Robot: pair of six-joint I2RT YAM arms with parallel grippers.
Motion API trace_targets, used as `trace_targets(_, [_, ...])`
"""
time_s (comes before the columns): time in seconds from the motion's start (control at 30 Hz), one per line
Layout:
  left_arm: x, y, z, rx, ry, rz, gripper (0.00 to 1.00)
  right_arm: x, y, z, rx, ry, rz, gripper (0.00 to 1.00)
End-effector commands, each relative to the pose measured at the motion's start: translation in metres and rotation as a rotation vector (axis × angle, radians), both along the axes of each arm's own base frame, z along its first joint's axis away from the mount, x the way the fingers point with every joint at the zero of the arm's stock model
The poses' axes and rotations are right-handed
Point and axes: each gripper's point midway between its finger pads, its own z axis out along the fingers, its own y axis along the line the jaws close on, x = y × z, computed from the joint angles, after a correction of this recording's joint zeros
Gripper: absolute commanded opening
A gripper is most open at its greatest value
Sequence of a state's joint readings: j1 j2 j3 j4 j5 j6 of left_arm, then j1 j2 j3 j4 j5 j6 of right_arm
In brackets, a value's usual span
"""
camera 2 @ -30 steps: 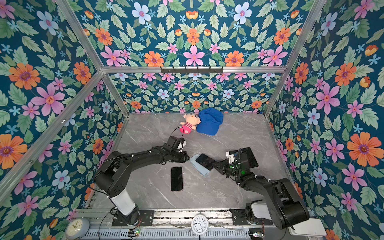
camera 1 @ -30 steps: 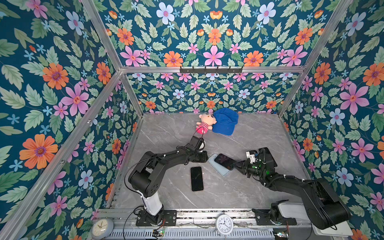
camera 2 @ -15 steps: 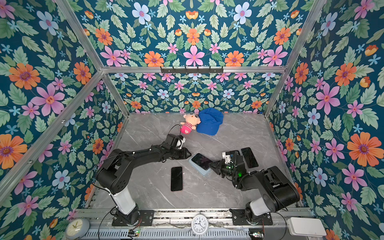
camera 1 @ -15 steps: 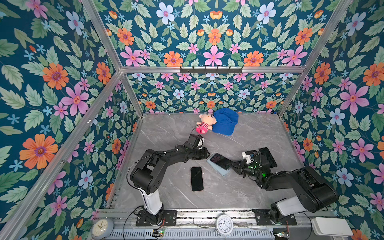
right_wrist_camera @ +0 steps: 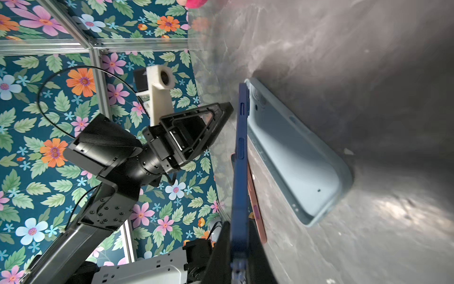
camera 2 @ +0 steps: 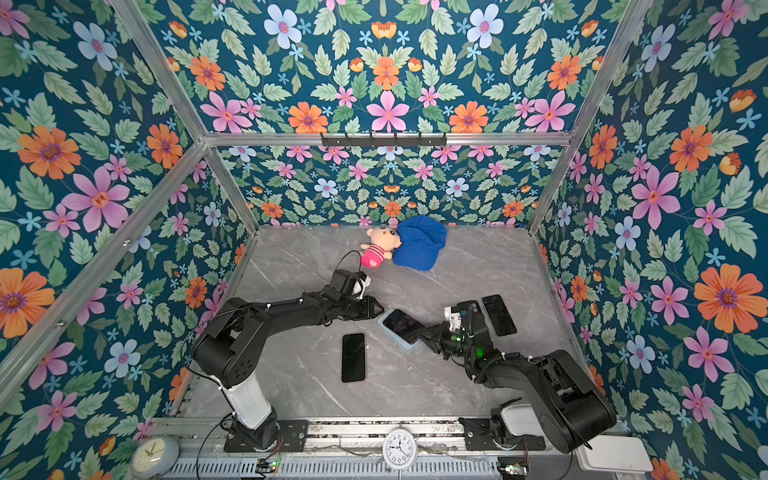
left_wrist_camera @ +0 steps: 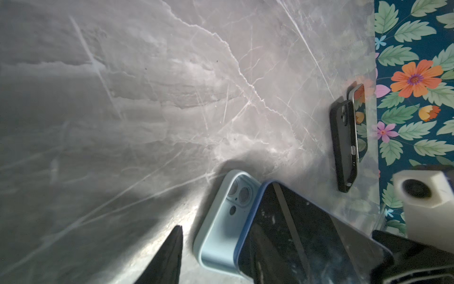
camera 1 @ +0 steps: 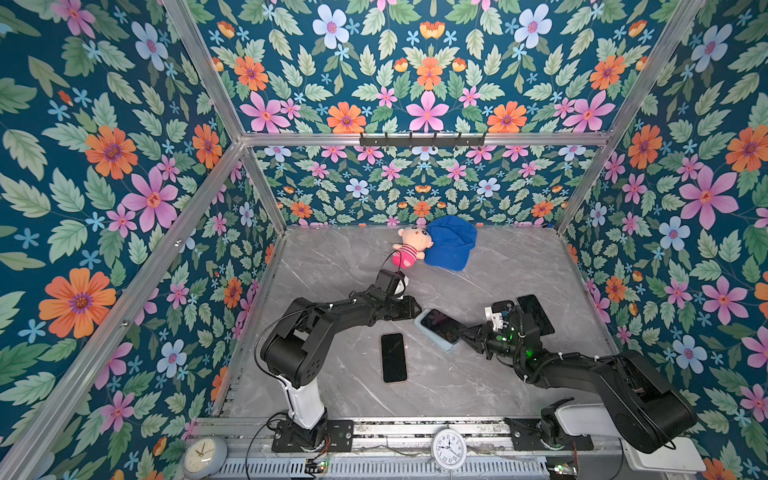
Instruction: Put the phone into the phone case
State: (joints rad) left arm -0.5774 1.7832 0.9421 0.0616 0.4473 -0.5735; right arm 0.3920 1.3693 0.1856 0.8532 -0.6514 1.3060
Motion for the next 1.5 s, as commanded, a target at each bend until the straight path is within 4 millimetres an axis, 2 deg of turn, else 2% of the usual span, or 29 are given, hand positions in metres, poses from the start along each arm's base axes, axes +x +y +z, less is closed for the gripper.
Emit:
trace_targets(0.0, [0.003, -0.005, 0.006, -0.033, -0.015, -0.003, 0.51, 0.006, 0.001, 0.012, 0.043, -0.055, -0.02, 0.0])
trace_targets(0.6, [0.001, -0.011, -0.001, -0.066, 0.007, -0.016, 0.52, 0.008, 0.001, -0.007, 0.01, 0.008, -0.027, 0.0])
trace_targets(0.77, [0.0, -0.014, -0.008, -0.083, 0.026, -0.018, 0.52, 0.011, 0.005, -0.009, 0.02, 0.01, -0.015, 0.0])
trace_targets(1.43, [-0.007, -0.016, -0.009, -0.126, 0.033, -0.021, 0.52, 0.014, 0.016, -0.022, 0.032, 0.041, 0.006, 0.0])
trace_targets(1.47, [-0.007, -0.015, -0.009, -0.127, 0.032, -0.021, 0.52, 0.014, 0.016, -0.022, 0.034, 0.042, 0.006, 0.03])
